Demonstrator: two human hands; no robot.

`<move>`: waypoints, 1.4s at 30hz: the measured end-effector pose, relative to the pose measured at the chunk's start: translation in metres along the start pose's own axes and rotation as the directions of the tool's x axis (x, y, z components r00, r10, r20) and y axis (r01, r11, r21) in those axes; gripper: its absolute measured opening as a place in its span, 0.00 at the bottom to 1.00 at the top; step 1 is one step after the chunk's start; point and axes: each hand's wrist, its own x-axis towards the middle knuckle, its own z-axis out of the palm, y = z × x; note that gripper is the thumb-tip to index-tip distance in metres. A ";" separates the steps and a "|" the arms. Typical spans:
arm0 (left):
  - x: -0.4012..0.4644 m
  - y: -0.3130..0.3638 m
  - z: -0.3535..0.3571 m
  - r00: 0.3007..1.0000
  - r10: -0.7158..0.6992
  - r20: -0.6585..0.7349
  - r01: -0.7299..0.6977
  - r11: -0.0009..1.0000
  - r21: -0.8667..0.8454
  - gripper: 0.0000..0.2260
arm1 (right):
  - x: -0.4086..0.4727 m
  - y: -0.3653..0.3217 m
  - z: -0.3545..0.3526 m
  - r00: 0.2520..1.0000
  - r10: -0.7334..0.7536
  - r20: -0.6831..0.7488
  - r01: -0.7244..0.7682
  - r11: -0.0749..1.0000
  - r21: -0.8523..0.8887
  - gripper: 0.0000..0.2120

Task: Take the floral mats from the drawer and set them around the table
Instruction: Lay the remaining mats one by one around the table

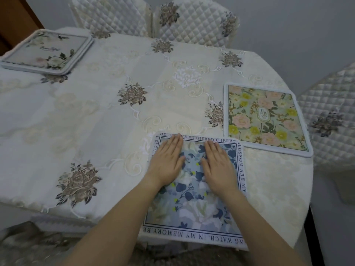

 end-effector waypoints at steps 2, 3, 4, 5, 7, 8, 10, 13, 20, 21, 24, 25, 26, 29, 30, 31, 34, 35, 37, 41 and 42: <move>-0.010 -0.019 -0.005 1.000 -0.029 0.013 0.029 1.000 -0.004 0.30 | -0.004 0.009 -0.002 0.999 0.034 -0.001 -0.034 0.999 -0.006 0.29; -0.015 -0.026 -0.007 1.000 -0.028 0.015 0.028 1.000 0.004 0.29 | -0.006 0.013 -0.002 0.998 0.057 -0.001 -0.057 0.998 -0.014 0.29; -0.018 -0.030 -0.009 1.000 -0.021 0.016 0.021 1.000 0.011 0.29 | -0.008 0.017 -0.002 0.997 0.079 -0.001 -0.079 0.997 -0.018 0.29; -0.020 -0.032 -0.009 1.000 -0.018 0.019 0.018 1.000 0.016 0.29 | -0.010 0.020 -0.003 0.995 0.098 -0.003 -0.098 0.995 -0.019 0.29; -0.019 -0.035 -0.009 1.000 -0.024 0.017 0.024 1.000 0.008 0.29 | -0.010 0.023 -0.003 0.991 0.133 -0.012 -0.133 0.991 -0.025 0.30; -0.019 -0.035 -0.008 1.000 -0.030 0.009 0.030 1.000 0.001 0.29 | -0.011 0.023 -0.003 0.990 0.142 -0.017 -0.142 0.989 -0.031 0.30; -0.019 -0.034 -0.007 1.000 -0.028 0.005 0.028 1.000 0.003 0.28 | -0.011 0.021 -0.002 0.989 0.147 -0.021 -0.147 0.988 -0.044 0.30; -0.019 -0.032 -0.009 0.999 -0.028 0.016 0.027 0.998 0.064 0.28 | -0.011 0.019 -0.004 0.988 0.152 -0.008 -0.153 0.986 -0.064 0.30; -0.073 0.042 -0.016 0.999 0.013 -0.035 -0.013 1.000 -0.009 0.27 | -0.060 -0.046 -0.014 0.996 0.074 -0.049 -0.065 0.983 0.173 0.28; -0.089 0.057 -0.012 0.998 0.037 -0.053 -0.040 0.997 -0.070 0.26 | -0.077 -0.062 -0.009 0.998 0.057 -0.036 -0.047 0.971 0.234 0.27; -0.118 0.074 0.003 0.998 0.028 -0.055 -0.036 0.988 -0.153 0.26 | -0.112 -0.082 0.014 0.998 0.052 0.021 -0.056 0.972 0.229 0.27; -0.120 0.072 0.007 0.999 0.023 -0.049 -0.029 0.991 -0.130 0.26 | -0.116 -0.079 0.020 0.999 0.048 0.017 -0.050 0.983 0.178 0.27; -0.120 0.068 0.010 0.999 0.027 -0.039 -0.031 0.994 -0.109 0.26 | -0.118 -0.076 0.023 0.999 0.036 0.010 -0.037 0.990 0.133 0.28; -0.119 0.058 0.011 0.996 0.091 0.012 -0.090 0.993 -0.082 0.26 | -0.118 -0.065 0.020 1.000 0.003 0.029 -0.004 0.999 0.040 0.28; -0.120 0.055 0.011 0.994 0.105 0.026 -0.102 0.992 -0.071 0.26 | -0.120 -0.061 0.018 0.999 0.015 0.032 -0.015 1.000 0.012 0.28; -0.122 0.051 0.010 0.993 0.113 0.033 -0.111 0.992 -0.053 0.26 | -0.123 -0.054 0.016 0.999 0.034 0.032 -0.034 0.999 -0.010 0.28; -0.123 0.034 0.004 0.995 0.091 0.038 -0.091 0.996 -0.011 0.27 | -0.130 -0.028 0.005 0.994 0.094 0.051 -0.092 0.995 -0.040 0.28; -0.125 0.026 0.001 0.995 0.081 0.050 -0.081 0.997 -0.001 0.27 | -0.132 -0.020 0.001 0.992 0.108 0.058 -0.106 0.994 -0.040 0.28; -0.131 0.012 -0.004 0.995 0.068 0.067 -0.069 0.998 0.009 0.27 | -0.138 -0.008 -0.006 0.990 0.127 0.061 -0.124 0.991 -0.046 0.29; -0.143 -0.001 -0.015 0.995 -0.008 0.101 0.004 0.999 0.039 0.27 | -0.142 -0.004 -0.010 0.989 0.129 0.073 -0.124 0.990 -0.061 0.31; -0.143 0.000 -0.018 0.992 -0.012 0.125 0.005 0.998 0.055 0.28 | -0.141 -0.006 -0.010 0.987 0.133 0.088 -0.127 0.990 -0.063 0.32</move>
